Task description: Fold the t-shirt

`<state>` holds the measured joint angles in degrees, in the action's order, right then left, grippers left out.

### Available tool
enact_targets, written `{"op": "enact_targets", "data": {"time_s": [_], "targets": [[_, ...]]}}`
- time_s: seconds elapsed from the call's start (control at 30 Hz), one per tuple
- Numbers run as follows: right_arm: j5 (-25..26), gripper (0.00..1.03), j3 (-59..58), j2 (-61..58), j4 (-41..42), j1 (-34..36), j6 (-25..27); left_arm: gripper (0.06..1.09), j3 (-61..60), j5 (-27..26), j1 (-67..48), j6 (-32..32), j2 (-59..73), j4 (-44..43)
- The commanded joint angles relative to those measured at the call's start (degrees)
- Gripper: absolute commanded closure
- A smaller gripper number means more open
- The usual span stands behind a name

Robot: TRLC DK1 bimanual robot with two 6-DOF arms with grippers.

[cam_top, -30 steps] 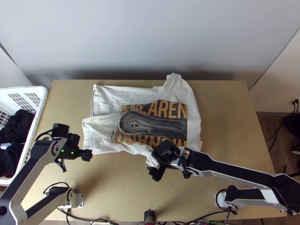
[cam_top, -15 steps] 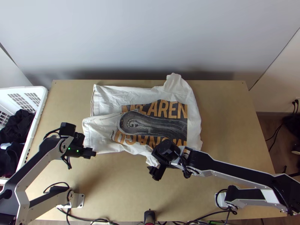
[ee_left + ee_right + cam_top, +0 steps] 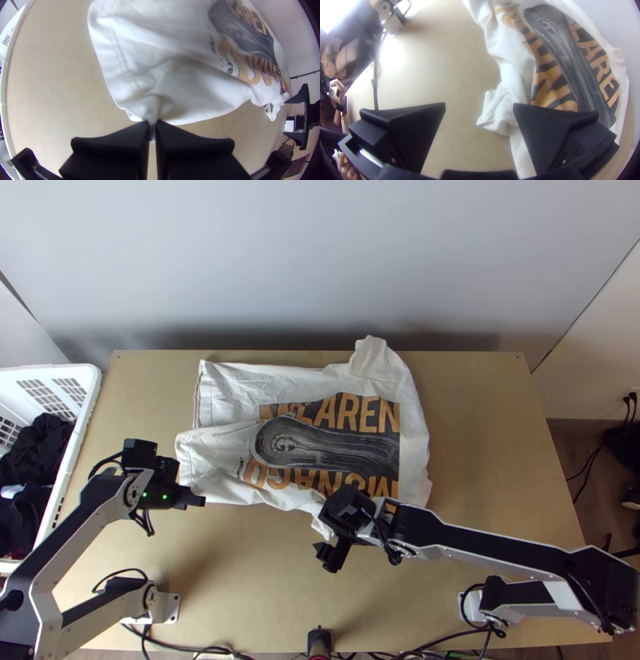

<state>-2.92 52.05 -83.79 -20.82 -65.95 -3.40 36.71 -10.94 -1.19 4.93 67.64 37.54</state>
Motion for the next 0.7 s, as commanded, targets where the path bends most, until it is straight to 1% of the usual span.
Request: {"op": "enact_targets", "data": {"time_s": [0.0,0.23,0.3,0.33,0.47,0.5,0.53,0.57,0.6,0.67], "targets": [[-0.1,0.10,-0.6,-1.0,-0.3,-1.2,-0.6,1.05,0.2,-1.2,0.8,-0.6,-1.3,-0.6],[0.5,0.10,-0.9,-5.4,0.8,-0.1,-0.1,1.05,0.7,-1.8,0.8,-0.7,-1.3,-1.5],[2.0,0.12,-0.6,-5.9,1.3,0.4,-0.1,1.05,0.7,-2.1,0.8,-0.7,-1.4,-1.4],[2.9,0.17,-0.7,-6.1,2.0,0.7,-0.1,1.05,0.7,-2.3,0.8,-0.7,-1.4,-1.4],[6.8,0.18,-0.7,-7.4,4.2,2.0,0.0,1.05,0.7,-2.9,0.8,-0.7,-1.5,-1.3],[7.7,0.20,-0.6,-7.6,4.6,2.4,0.0,1.05,0.7,-3.0,0.8,-0.7,-1.5,-1.3],[8.0,0.28,-0.6,-7.8,5.2,2.8,0.0,1.05,0.8,-3.1,0.8,-0.7,-1.5,-1.3],[8.5,0.40,-0.6,-7.7,5.4,3.3,0.0,1.05,0.9,-3.1,0.8,-0.7,-1.5,-1.3],[8.8,0.49,-0.6,-7.7,5.9,3.7,0.0,1.05,1.0,-3.1,0.7,-0.6,-1.5,-1.3],[9.3,0.63,-0.5,-7.6,6.1,4.9,0.2,1.05,1.2,-3.2,0.7,-0.5,-1.4,-1.4]]}}
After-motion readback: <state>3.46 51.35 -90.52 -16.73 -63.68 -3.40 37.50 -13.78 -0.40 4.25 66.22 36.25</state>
